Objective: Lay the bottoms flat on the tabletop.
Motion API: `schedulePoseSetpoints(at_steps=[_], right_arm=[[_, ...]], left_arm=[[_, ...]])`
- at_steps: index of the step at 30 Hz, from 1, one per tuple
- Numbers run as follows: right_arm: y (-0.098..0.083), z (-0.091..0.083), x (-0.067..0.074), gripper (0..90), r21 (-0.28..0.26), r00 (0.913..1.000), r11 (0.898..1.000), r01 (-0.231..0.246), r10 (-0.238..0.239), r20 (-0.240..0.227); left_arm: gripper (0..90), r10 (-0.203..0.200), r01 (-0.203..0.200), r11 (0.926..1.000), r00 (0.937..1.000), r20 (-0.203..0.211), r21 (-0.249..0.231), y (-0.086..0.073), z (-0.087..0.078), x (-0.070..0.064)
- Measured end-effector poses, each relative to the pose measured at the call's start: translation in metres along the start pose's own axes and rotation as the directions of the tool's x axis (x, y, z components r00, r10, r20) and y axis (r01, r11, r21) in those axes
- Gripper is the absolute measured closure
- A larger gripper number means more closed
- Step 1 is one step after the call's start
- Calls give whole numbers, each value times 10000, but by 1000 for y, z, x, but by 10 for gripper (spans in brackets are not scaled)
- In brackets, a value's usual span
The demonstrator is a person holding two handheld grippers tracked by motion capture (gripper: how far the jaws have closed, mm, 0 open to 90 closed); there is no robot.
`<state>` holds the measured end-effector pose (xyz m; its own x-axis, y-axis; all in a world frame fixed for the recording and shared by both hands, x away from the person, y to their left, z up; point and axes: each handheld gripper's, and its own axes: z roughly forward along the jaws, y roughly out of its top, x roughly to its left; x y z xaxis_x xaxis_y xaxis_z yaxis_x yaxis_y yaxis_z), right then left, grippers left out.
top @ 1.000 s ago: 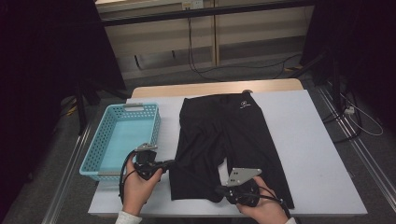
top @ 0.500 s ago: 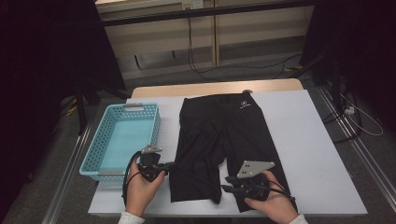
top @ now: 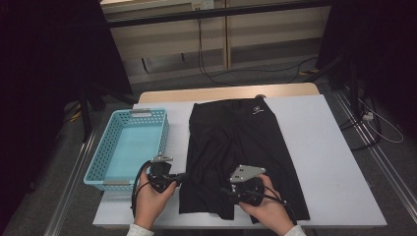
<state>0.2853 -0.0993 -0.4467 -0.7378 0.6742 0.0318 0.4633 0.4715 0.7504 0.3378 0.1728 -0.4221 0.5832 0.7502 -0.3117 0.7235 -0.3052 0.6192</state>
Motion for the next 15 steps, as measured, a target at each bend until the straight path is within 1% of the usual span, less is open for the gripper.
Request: schedulePoseSetpoints(at_steps=[2, 3, 4, 6, 7, 8, 10, 14, 15], right_arm=[[-2, 5, 0, 677, 255, 9999, 9997, 4, -8, 144], [-3, 6, -1, 704, 288, 9999, 9995, -93, 90, 119], [-4, 6, -2, 768, 208, 9999, 9997, -127, 126, 48], [-5, 4, -3, 885, 279, 9999, 9995, -161, 162, -54], [-5, 3, -4, 888, 277, 9998, 9995, -159, 162, -94], [-6, 2, -5, 894, 303, 9995, 9992, -267, 272, -161], [-7, -1, -7, 896, 347, 9993, 9988, -344, 348, -122], [-11, -11, -13, 895, 188, 9956, 9964, -822, 830, -446], [-12, -13, -14, 893, 141, 9952, 9962, -857, 863, -466]], left_arm=[[884, 13, -13, 10000, 10000, 11, -4, 0, 0, -1], [884, 74, -74, 10000, 10000, 6, 42, 0, 0, -1], [884, 123, -123, 9999, 9999, -54, 51, 0, 0, -2], [883, 143, -142, 9999, 9999, -53, 68, 0, -1, -2], [884, 169, -168, 9998, 9998, -91, 101, 0, -1, -2], [883, 172, -171, 9998, 9998, -130, 77, 0, -1, -2], [884, 142, -140, 9999, 9998, -147, 78, 0, -1, -2], [883, 75, -75, 10000, 9999, -124, 5, 0, -3, 0], [882, 77, -77, 10000, 9999, -105, 43, 0, -3, 0]])
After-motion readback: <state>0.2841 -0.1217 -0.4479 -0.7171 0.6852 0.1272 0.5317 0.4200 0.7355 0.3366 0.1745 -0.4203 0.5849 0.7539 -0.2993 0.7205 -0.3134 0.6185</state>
